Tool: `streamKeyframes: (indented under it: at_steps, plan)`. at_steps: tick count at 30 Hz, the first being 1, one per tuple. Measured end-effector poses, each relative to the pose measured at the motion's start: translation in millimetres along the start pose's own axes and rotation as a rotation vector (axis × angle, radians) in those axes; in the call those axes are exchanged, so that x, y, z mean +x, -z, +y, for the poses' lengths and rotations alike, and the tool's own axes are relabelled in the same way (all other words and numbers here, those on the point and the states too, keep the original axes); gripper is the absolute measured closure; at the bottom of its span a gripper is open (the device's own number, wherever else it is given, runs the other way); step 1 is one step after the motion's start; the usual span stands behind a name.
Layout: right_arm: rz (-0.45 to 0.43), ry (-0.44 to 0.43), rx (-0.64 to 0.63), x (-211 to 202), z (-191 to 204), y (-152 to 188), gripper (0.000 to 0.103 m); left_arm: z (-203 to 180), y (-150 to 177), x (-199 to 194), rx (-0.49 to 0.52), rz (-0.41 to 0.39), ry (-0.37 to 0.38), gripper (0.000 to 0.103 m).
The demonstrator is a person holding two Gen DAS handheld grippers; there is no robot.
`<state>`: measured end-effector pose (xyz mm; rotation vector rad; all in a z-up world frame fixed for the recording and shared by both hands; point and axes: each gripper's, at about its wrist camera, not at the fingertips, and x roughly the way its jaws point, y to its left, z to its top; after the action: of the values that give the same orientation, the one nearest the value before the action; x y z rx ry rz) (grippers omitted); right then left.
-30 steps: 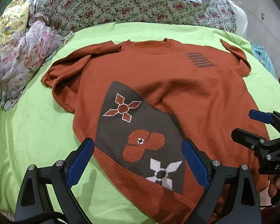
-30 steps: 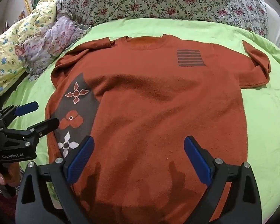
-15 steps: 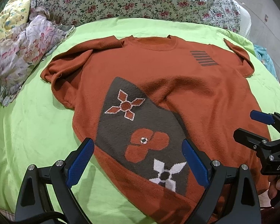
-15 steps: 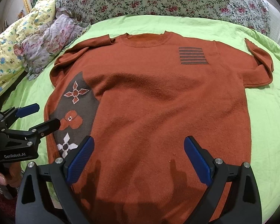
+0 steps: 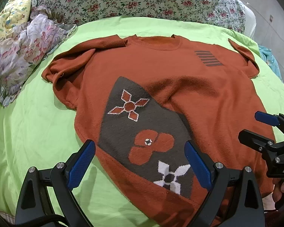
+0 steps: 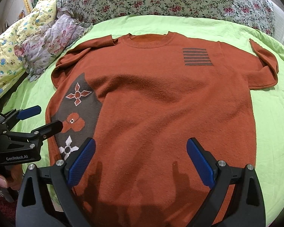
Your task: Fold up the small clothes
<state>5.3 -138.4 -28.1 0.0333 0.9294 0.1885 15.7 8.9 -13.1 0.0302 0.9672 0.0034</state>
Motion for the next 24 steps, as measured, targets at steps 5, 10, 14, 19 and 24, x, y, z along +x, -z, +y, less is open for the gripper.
streamKeyframes:
  at_steps: [5, 10, 14, 19, 24]
  plan:
    - [0.009, -0.003, 0.003, 0.1, 0.4, -0.6, 0.006, -0.2, 0.0, 0.2, 0.0, 0.002, -0.005, 0.008]
    - [0.011, 0.003, 0.0, 0.9, 1.9, -0.5, 0.006, 0.3, 0.5, 0.7, -0.002, 0.004, -0.005, 0.007]
    - [0.012, 0.004, -0.002, 0.9, 1.5, -0.5, 0.006, 0.6, 1.2, 1.5, -0.007, 0.001, -0.003, 0.007]
    - [0.015, 0.0, 0.004, 0.8, 2.6, -0.7, 0.006, 0.8, 1.1, 2.3, -0.012, 0.007, -0.005, 0.007]
    - [0.014, 0.0, 0.006, 0.1, 0.6, -1.4, 0.006, -0.9, -1.3, 3.9, -0.025, 0.012, 0.006, 0.007]
